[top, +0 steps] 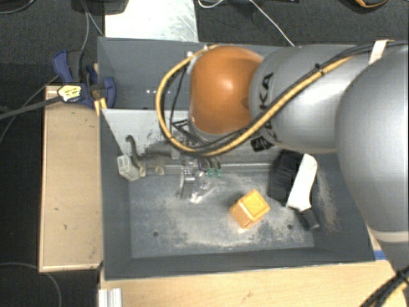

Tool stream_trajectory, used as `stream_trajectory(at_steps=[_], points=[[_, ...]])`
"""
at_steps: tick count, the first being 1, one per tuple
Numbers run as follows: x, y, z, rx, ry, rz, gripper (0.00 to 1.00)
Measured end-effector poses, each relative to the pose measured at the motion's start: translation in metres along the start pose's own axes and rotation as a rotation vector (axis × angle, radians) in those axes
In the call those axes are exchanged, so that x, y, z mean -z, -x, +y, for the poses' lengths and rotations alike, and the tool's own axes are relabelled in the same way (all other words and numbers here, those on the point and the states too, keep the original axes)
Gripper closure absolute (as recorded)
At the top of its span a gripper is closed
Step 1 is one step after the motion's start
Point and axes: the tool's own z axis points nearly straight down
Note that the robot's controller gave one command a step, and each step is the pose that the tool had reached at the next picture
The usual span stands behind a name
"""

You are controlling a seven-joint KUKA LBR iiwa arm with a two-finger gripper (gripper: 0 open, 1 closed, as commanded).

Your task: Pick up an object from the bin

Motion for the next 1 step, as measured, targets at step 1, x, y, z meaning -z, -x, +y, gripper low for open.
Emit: stream_trajectory(at_steps=[1], points=[[-0.0429, -0.018, -0.0283, -0.077, -0.001, 0.008, 0.0]])
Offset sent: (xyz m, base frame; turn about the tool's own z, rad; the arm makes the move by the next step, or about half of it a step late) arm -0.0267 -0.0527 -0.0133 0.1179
